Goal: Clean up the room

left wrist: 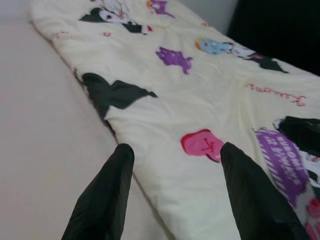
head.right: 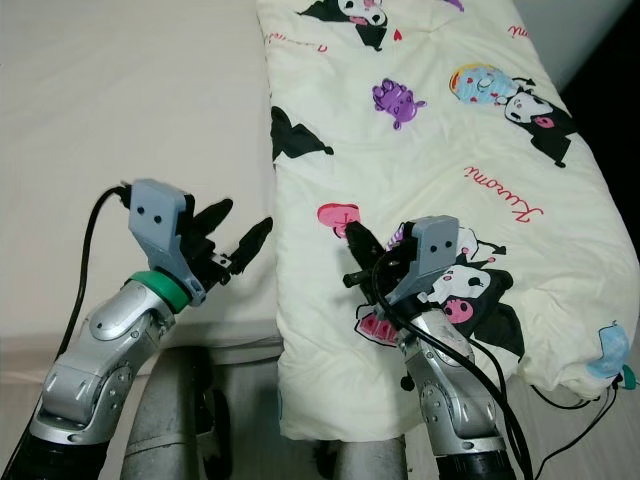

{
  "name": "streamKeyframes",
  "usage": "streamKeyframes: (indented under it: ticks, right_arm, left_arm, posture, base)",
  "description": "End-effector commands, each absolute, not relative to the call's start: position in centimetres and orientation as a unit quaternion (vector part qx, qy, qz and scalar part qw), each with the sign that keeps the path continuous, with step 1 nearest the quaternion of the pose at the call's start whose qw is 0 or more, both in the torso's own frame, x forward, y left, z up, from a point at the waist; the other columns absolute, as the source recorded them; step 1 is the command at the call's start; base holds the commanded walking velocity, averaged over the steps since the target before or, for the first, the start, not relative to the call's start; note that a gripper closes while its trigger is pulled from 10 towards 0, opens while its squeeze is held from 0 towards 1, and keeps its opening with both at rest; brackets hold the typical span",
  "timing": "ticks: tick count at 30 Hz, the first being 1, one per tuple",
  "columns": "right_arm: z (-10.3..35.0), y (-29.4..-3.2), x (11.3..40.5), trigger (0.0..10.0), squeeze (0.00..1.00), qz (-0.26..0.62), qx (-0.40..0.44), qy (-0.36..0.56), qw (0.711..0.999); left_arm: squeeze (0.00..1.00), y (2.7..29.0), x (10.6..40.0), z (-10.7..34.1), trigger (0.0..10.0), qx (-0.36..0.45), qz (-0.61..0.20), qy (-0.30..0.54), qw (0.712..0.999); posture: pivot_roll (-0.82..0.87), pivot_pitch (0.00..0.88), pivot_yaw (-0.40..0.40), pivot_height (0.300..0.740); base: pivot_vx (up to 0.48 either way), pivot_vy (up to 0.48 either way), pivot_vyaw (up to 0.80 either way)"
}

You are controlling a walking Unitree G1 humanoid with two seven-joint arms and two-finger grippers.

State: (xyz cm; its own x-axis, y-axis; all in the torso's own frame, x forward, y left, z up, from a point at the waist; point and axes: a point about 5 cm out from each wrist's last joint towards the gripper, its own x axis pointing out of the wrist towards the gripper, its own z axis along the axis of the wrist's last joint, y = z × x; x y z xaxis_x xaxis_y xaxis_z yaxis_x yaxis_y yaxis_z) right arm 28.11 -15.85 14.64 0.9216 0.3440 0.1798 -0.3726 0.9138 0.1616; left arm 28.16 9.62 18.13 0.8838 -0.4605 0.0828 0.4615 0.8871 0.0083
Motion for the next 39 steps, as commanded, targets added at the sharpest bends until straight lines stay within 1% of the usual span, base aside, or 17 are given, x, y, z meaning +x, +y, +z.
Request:
streamKeyframes:
  ticks: [1, 6, 11, 13, 18, 32, 39]
  right_arm:
    - [14.4, -15.9, 28.1, 10.0, 0.0, 0.177, 0.093, -0.073, 0.977]
    - [14.3, -15.9, 28.6, 10.0, 0.0, 0.174, 0.085, -0.075, 0.978]
    - [14.2, -16.0, 28.8, 10.0, 0.0, 0.167, 0.083, -0.077, 0.979]
    - [13.9, -16.0, 28.9, 10.0, 0.0, 0.16, 0.079, -0.079, 0.981]
    - [13.7, -15.9, 29.0, 10.0, 0.0, 0.157, 0.077, -0.08, 0.981]
    - [12.9, -16.0, 29.5, 10.0, 0.0, 0.154, 0.071, -0.076, 0.983]
    - [12.4, -15.8, 29.6, 10.0, 0.0, 0.152, 0.066, -0.069, 0.984]
  left_arm:
    - [0.0, 9.6, 28.2, 17.5, 10.0, -0.005, -0.231, -0.03, 0.972]
    - [0.0, 9.5, 28.9, 16.9, 10.0, -0.001, -0.205, -0.023, 0.979]
    - [0.0, 9.4, 28.9, 16.7, 10.0, 0.0, -0.204, -0.024, 0.979]
    - [0.0, 9.4, 28.9, 16.1, 10.0, 0.011, -0.199, -0.017, 0.98]
    - [0.0, 9.4, 29.0, 15.7, 10.0, 0.017, -0.196, -0.014, 0.98]
    - [0.0, 9.5, 29.2, 14.2, 10.0, 0.022, -0.19, 0.002, 0.982]
    - [0.0, 9.5, 29.0, 13.7, 10.0, 0.028, -0.19, 0.008, 0.981]
  posture:
    - [-0.01, 0.12, 0.036, 0.624]
    - [-0.01, 0.113, 0.031, 0.644]
    - [-0.01, 0.112, 0.032, 0.653]
    - [-0.01, 0.108, 0.033, 0.668]
    - [-0.01, 0.105, 0.034, 0.677]
    - [-0.01, 0.081, 0.036, 0.736]
    - [-0.01, 0.071, 0.038, 0.74]
  base:
    - [0.0, 0.0, 0.0]
    - [0.0, 0.0, 0.0]
    - [0.0, 0.0, 0.0]
    - [0.0, 0.0, 0.0]
    - [0.0, 0.0, 0.0]
    - [0.0, 0.0, 0.0]
    - [0.0, 0.0, 0.0]
